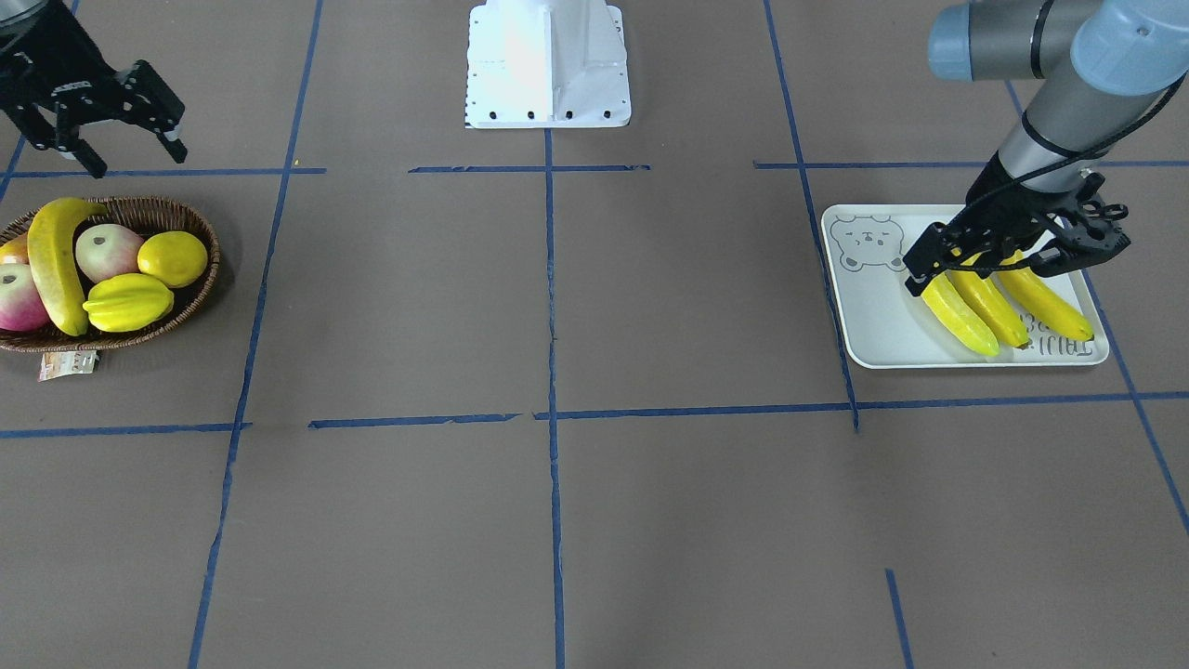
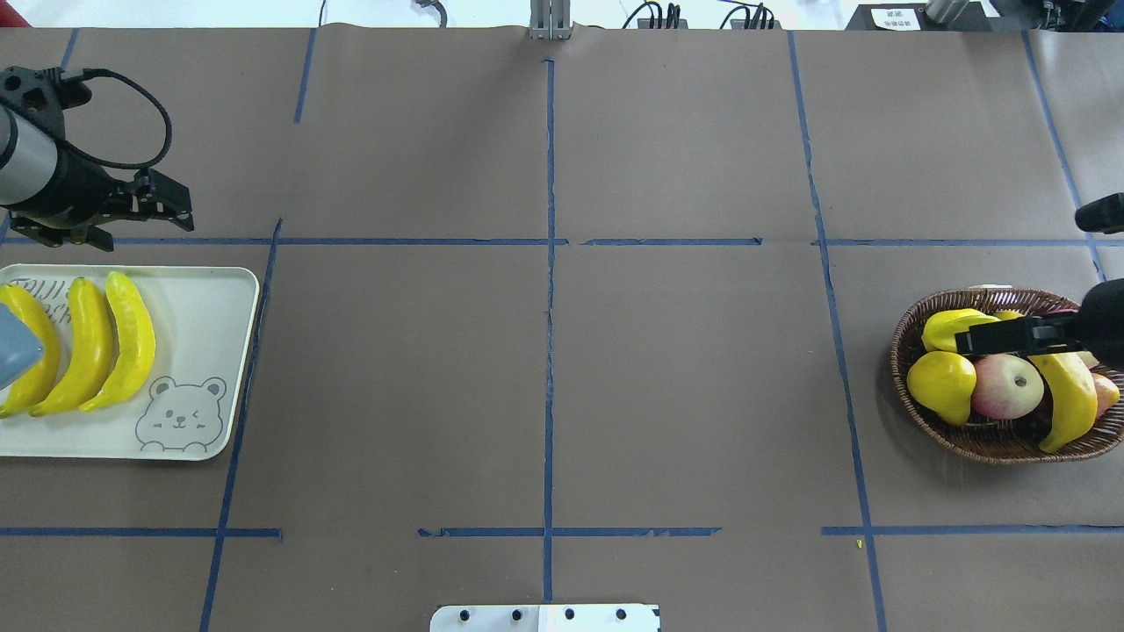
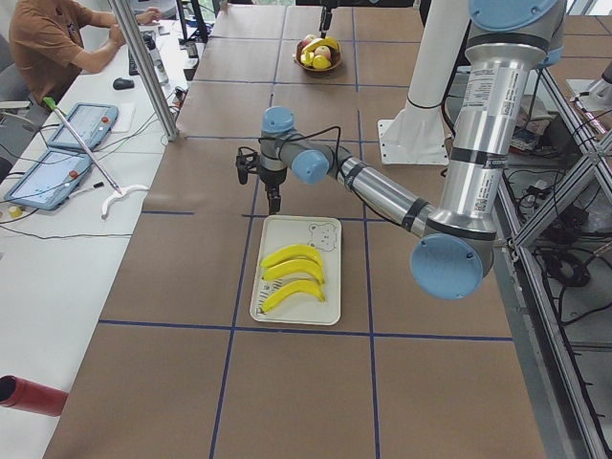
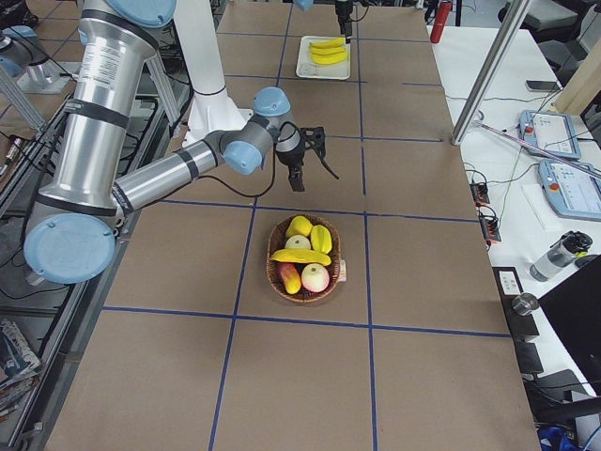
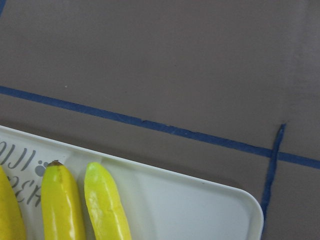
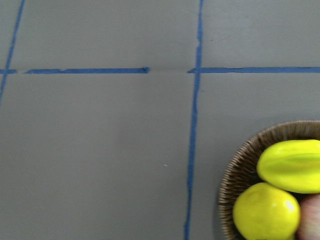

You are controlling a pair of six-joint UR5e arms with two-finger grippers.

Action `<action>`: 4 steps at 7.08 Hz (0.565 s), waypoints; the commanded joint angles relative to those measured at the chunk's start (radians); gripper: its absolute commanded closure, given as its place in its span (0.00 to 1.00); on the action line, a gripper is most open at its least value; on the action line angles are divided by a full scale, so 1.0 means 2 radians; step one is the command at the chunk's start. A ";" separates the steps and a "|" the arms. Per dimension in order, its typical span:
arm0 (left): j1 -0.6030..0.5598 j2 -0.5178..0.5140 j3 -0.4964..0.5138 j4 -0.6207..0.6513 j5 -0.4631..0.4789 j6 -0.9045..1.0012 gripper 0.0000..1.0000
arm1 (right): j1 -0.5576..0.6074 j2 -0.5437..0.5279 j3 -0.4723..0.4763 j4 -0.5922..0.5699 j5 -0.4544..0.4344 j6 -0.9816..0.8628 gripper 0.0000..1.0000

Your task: Transfer all bananas from basket to plate

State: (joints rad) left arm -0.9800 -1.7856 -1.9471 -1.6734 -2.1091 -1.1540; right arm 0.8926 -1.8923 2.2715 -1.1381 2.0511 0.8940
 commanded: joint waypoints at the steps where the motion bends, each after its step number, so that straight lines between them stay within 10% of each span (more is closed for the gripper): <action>1: 0.029 -0.050 -0.008 0.027 -0.004 -0.076 0.00 | 0.027 -0.039 -0.093 0.102 0.021 -0.036 0.00; 2: 0.035 -0.052 -0.009 0.027 -0.002 -0.088 0.00 | 0.028 -0.055 -0.148 0.198 0.024 -0.032 0.00; 4: 0.036 -0.057 -0.008 0.026 -0.002 -0.088 0.00 | 0.028 -0.057 -0.188 0.205 0.024 -0.032 0.00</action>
State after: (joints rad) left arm -0.9122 -1.8902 -1.9642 -1.6217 -2.1132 -1.3243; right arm 0.9489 -2.0007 1.9551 -0.7588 2.0995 0.8299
